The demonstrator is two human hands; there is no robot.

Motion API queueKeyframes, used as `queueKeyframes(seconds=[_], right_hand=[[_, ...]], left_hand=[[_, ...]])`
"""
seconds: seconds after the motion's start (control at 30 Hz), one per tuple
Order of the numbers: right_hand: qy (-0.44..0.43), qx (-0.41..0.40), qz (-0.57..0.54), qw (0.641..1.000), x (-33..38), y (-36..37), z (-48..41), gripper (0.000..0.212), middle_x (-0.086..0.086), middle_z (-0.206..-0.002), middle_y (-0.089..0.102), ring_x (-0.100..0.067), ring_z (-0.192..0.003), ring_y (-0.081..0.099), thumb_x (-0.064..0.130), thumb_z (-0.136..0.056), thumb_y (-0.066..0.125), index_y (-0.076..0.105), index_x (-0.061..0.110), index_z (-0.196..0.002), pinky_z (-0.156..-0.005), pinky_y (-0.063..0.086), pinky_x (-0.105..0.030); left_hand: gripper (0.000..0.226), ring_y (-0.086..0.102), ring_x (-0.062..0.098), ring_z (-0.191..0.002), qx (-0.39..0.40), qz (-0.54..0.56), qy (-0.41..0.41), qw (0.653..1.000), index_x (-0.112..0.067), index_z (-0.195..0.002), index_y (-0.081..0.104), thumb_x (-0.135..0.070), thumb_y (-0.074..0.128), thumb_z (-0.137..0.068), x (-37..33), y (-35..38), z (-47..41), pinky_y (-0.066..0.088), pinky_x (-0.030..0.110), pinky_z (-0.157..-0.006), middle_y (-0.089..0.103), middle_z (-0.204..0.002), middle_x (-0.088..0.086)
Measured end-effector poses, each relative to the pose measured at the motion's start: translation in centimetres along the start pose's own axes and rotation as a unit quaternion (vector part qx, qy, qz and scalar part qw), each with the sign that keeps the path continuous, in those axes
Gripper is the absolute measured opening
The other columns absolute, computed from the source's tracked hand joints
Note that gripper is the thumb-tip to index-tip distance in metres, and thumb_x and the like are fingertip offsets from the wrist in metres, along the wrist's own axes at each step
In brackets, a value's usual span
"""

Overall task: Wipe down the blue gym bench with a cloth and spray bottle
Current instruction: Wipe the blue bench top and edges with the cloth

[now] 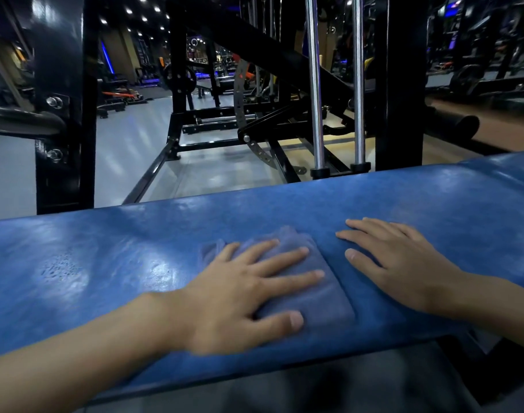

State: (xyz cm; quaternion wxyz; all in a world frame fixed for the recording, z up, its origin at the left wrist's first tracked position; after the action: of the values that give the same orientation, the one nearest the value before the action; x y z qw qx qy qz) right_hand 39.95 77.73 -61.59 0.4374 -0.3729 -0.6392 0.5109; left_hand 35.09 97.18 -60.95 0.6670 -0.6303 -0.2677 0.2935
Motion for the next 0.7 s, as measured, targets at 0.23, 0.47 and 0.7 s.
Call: queueKeyframes(seconds=[0.23,0.47,0.7], right_hand=[[0.017,0.011,-0.02,1.0,2.0,-0.4,-0.7,0.06,0.02,-0.159,0.015,-0.001,-0.146,0.004,0.063,-0.09,0.016,0.03,0.043,-0.145,-0.12,0.002,-0.039],[-0.001,0.027,0.014,1.0,4.1,1.1,-0.4,0.079,0.025,-0.159,0.004,-0.002,-0.147,-0.006,0.069,-0.074,-0.007,0.015,0.048,-0.147,-0.12,-0.002,-0.043],[0.006,0.01,0.035,0.999,4.3,1.0,-0.3,0.074,0.024,-0.158,0.01,-0.002,-0.146,0.001,0.066,-0.077,-0.003,0.018,0.048,-0.146,-0.12,0.003,-0.04]], left_hand=[[0.064,-0.005,0.007,-0.151,0.0,0.026,-0.038,0.999,-0.069,-0.14,-0.002,-0.081,0.009,-0.079,4.4,-0.2,-1.8,0.008,0.049,-0.119,-0.011,-0.16,-0.031],[0.068,0.005,0.01,-0.151,-0.018,0.054,-0.206,0.977,-0.076,-0.133,0.0,-0.093,0.003,-0.067,18.7,-0.6,-3.6,0.009,0.058,-0.119,0.001,-0.162,-0.024],[0.075,0.006,0.016,-0.152,-0.017,0.044,-0.222,0.974,-0.065,-0.144,0.007,-0.084,0.002,-0.071,17.3,-0.4,-2.5,0.008,0.06,-0.117,0.004,-0.163,-0.023]])
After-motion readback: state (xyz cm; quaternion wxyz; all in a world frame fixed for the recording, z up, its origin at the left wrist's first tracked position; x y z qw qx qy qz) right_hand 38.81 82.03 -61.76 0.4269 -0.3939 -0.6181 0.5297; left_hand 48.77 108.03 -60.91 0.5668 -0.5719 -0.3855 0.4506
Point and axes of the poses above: each hand's wrist, its own z-axis away from the middle knuckle, its own y-axis out of the palm, x = y × z, the point moved 8 cm from there along -z, towards the middle knuckle
